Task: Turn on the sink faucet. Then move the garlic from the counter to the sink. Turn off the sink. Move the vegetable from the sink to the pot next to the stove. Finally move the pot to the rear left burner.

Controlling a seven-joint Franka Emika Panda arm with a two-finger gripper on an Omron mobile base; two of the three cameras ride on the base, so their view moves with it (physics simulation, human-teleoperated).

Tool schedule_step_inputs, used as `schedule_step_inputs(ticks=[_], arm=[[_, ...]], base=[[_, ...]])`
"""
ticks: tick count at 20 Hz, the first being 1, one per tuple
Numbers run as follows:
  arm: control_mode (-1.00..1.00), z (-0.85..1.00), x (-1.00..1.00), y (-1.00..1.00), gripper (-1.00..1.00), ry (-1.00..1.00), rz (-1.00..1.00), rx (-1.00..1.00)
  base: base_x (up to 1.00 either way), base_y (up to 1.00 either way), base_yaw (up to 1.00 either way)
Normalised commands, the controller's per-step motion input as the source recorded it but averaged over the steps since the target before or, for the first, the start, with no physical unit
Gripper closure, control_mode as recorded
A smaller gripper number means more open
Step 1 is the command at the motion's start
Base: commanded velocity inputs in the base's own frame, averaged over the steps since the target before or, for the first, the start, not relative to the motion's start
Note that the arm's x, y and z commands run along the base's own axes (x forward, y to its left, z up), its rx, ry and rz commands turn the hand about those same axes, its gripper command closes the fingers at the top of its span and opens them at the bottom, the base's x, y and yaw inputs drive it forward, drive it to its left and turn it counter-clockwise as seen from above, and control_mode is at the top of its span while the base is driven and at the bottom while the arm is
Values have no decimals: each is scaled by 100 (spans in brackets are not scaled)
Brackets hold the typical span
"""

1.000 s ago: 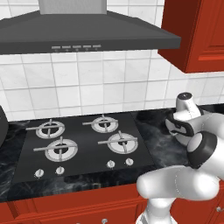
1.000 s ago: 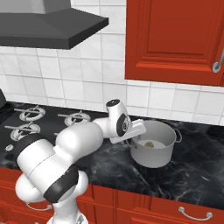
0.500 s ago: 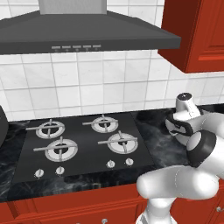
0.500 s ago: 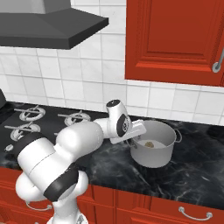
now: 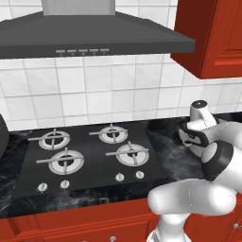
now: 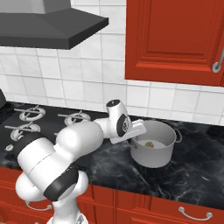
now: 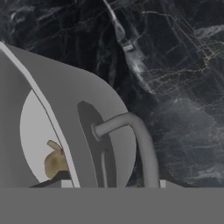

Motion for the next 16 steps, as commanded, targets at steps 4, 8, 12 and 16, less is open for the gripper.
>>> schedule_step_inputs(ticks=[4,8,12,16], arm=[[-100,0,0,0,100,0,0,0],[-100,12,-5,7,100,-1,0,0],[-100,35,-6,36,100,-2,3,-4],[-100,47,0,47,100,-1,9,-5]], base=[[0,0,0],[0,0,0],[0,0,0],[0,0,0]])
